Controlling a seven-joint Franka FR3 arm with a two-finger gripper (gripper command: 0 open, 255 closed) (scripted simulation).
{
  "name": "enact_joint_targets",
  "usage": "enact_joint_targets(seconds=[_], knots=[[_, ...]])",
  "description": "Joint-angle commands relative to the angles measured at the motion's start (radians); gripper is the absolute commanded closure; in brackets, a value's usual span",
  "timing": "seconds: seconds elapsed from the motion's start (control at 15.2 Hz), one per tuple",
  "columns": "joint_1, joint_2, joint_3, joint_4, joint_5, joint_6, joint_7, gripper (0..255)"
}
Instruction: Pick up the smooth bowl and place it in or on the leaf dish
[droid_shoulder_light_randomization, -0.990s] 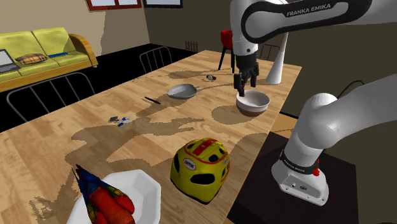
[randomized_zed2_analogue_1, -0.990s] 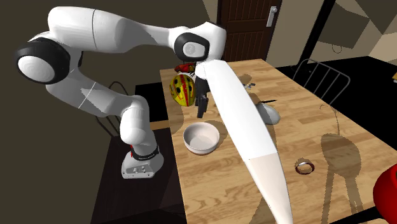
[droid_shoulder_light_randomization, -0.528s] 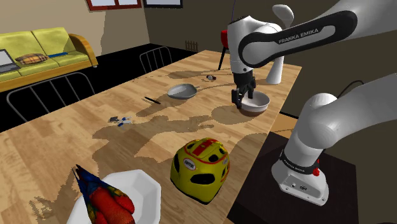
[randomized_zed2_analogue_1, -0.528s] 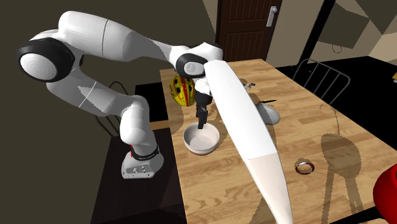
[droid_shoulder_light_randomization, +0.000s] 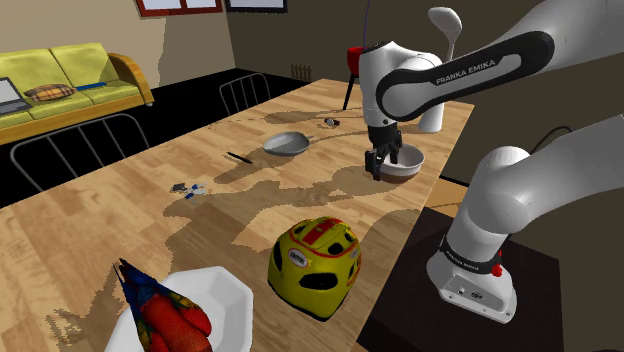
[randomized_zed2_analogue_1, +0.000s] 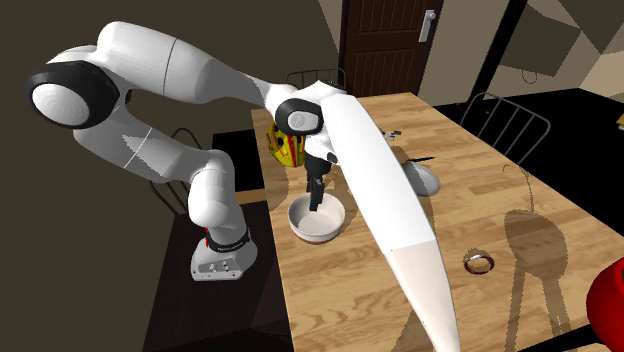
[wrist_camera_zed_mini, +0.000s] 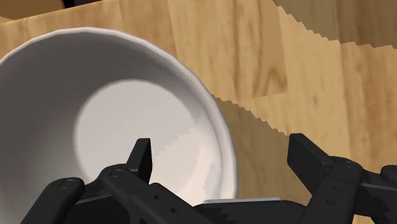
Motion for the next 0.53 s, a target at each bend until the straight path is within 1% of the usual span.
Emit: enact_joint_targets(seconds=[0.0, 0.2, 0.26, 0.46], knots=[[0.000, 0.000, 0.000, -0.001, 0.000, 0.001, 0.000, 0], [0.000, 0.000, 0.000, -0.001, 0.000, 0.001, 0.000, 0], [0.000, 0.000, 0.000, -0.001, 0.000, 0.001, 0.000, 255], [0.000, 0.000, 0.000, -0.001, 0.000, 0.001, 0.000, 255]])
